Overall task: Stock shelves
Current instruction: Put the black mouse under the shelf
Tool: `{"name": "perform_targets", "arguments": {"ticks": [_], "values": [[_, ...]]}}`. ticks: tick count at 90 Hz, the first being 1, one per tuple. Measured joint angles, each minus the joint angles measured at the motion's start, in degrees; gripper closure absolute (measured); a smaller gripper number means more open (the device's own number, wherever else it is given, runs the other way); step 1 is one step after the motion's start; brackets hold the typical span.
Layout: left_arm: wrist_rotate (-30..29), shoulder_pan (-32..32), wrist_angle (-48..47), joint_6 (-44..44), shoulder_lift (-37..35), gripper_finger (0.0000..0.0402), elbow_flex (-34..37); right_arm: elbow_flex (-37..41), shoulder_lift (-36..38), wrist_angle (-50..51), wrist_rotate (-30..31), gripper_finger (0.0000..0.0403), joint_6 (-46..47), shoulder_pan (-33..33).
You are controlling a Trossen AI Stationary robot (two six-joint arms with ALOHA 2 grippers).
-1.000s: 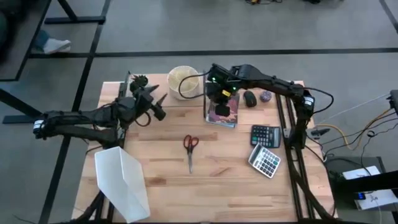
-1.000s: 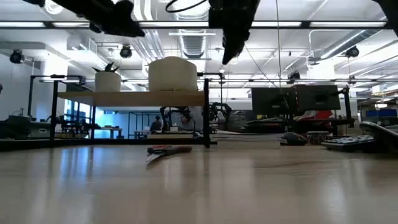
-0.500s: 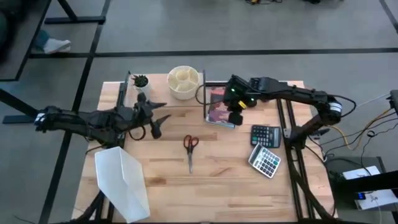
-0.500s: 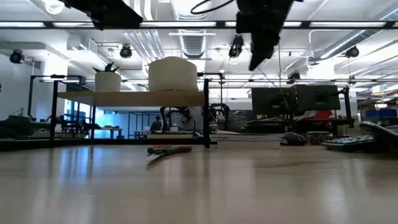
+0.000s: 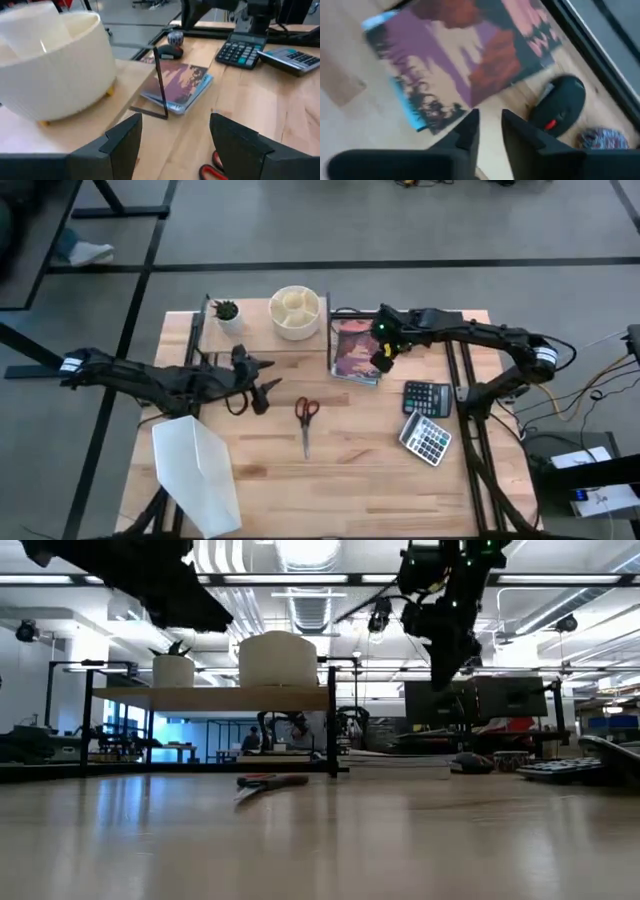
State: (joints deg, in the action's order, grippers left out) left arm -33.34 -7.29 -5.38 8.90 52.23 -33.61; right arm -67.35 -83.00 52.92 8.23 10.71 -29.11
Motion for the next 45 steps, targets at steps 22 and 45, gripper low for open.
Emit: {"name": "perform_targets", "arguments": {"ticks": [22, 45], "values": [[0.0, -0.42, 0.27, 1.71, 3.48, 0.0182, 0.44, 7.37, -0.03, -7.35, -3.71, 0.0189, 8.97, -10.65], [-0.04, -0.42, 1.4, 0.58, 5.48, 0.0182, 0.44, 11.41, -0.26, -13.49, -3.68, 0.005, 8.79, -16.9]]}}
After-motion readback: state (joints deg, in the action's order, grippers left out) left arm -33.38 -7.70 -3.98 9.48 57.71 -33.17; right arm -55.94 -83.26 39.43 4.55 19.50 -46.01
